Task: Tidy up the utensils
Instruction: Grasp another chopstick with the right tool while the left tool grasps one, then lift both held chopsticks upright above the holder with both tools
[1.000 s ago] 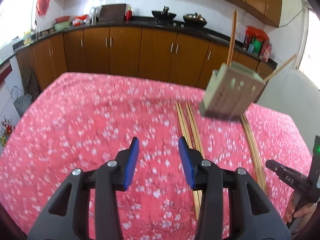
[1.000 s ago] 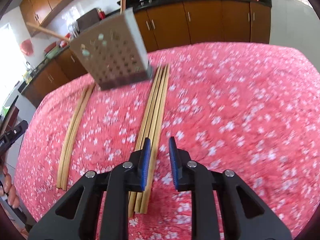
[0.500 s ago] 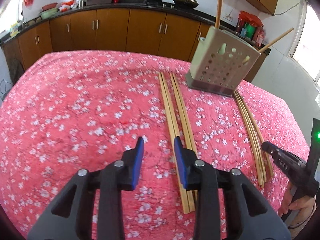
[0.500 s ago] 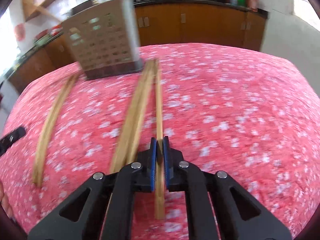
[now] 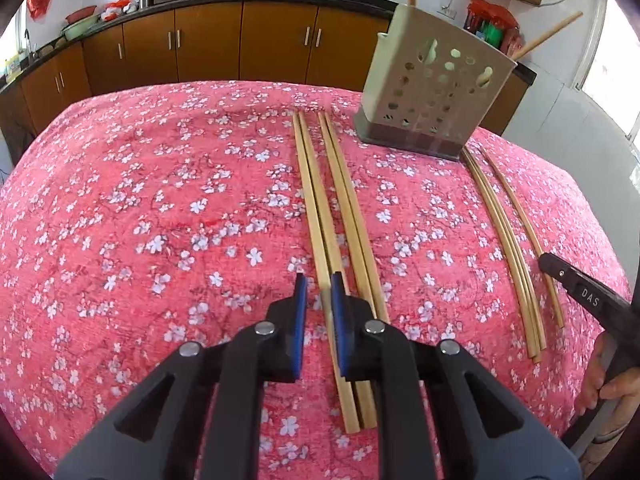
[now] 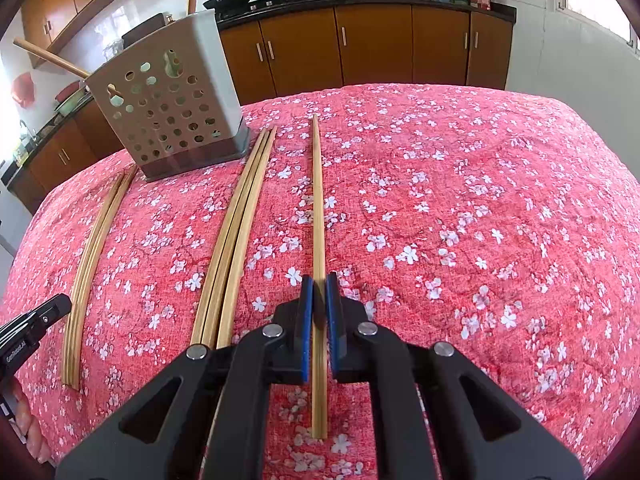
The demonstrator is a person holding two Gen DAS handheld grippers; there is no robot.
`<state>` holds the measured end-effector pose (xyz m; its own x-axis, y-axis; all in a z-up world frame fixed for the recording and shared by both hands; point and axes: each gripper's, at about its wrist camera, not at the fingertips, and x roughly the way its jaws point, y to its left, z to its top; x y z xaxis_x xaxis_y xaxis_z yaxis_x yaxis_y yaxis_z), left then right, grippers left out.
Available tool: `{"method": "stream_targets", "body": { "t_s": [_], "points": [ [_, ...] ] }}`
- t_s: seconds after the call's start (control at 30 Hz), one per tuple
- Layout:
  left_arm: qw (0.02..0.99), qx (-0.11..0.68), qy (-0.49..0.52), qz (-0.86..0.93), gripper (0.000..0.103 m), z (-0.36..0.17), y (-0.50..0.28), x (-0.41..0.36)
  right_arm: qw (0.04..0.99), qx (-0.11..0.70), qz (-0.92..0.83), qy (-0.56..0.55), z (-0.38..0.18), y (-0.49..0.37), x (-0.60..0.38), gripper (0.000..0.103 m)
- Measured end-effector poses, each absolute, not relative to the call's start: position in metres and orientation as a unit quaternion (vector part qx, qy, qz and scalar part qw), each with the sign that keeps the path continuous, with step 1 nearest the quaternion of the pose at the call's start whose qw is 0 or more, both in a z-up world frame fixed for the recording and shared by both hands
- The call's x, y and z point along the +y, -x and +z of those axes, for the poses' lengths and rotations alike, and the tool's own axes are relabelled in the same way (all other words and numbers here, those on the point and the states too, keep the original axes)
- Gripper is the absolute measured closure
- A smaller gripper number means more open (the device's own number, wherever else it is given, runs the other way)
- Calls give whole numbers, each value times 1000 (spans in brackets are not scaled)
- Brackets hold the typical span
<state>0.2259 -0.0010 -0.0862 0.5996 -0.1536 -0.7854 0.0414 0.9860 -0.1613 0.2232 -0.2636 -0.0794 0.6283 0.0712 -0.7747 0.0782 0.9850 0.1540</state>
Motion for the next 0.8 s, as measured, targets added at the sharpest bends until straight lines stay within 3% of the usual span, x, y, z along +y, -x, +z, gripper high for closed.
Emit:
{"method": "stream_targets", "body": {
  "t_s": [0.2,0.33,0.8],
  "points": [
    [894,444,33,-46,89,-90,-230,-10,898,431,8,-83,-78,-222,-258,95],
    [896,441,35,-29,95,-90,-237,-4,902,428,12,-64,-79,-223,-251,95],
    [899,433,68,-18,93,-91,-246,40,902,422,-6,-85,-82,-229,-272,95]
  ]
}}
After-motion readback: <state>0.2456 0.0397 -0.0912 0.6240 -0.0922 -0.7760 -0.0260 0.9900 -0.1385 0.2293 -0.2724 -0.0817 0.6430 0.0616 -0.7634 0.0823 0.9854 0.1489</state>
